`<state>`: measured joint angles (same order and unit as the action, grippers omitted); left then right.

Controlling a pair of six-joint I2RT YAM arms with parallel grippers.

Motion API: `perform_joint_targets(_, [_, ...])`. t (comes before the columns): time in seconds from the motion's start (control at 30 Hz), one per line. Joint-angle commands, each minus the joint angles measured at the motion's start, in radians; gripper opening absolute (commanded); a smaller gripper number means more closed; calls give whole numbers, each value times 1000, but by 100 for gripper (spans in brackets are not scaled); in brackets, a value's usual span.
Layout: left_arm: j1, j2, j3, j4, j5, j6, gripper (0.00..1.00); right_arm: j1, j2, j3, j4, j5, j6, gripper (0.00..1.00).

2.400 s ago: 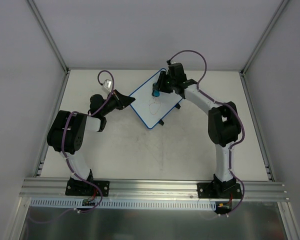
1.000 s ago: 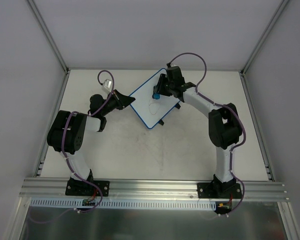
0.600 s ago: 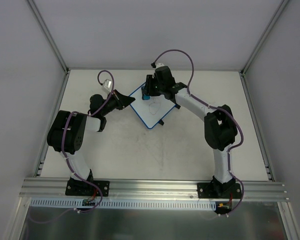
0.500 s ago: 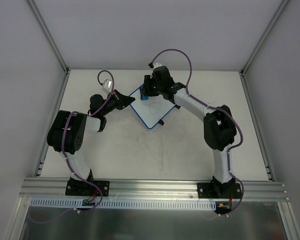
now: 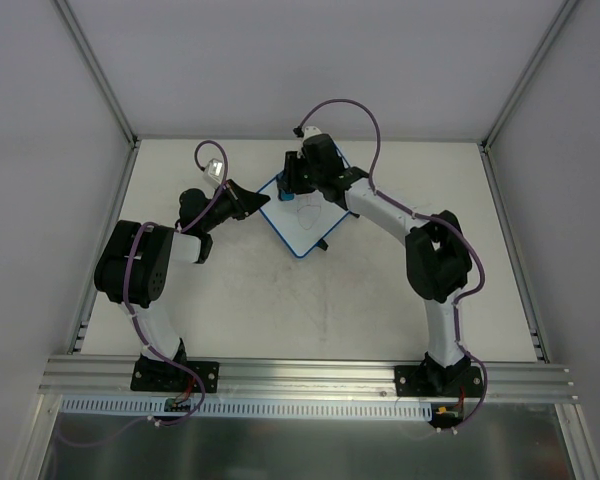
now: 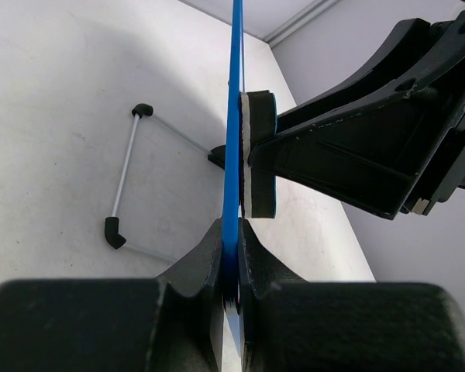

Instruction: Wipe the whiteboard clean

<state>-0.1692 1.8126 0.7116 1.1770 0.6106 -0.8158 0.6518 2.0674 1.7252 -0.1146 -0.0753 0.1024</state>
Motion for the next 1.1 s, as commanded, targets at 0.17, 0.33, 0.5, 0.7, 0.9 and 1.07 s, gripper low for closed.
perform_joint_targets(0.17, [-9,7,0,42,38,78,0,-92,-30,-194,67,17,141,0])
perform_joint_targets(0.33, [-9,10,3,42,40,76,0,-141,-52,-271,90,65,181,0])
perform_joint_targets(0.5, [-9,10,2,42,40,76,0,-182,-64,-340,92,121,261,0])
perform_joint_targets(0.7, [-9,8,-1,44,40,76,0,-239,-50,-391,92,105,356,0])
perform_joint_targets(0.9, [-9,7,0,44,38,76,0,-253,-67,-452,90,137,418,0])
perform_joint_targets(1.07, [-9,8,2,39,40,78,0,-259,-107,-522,92,198,460,0])
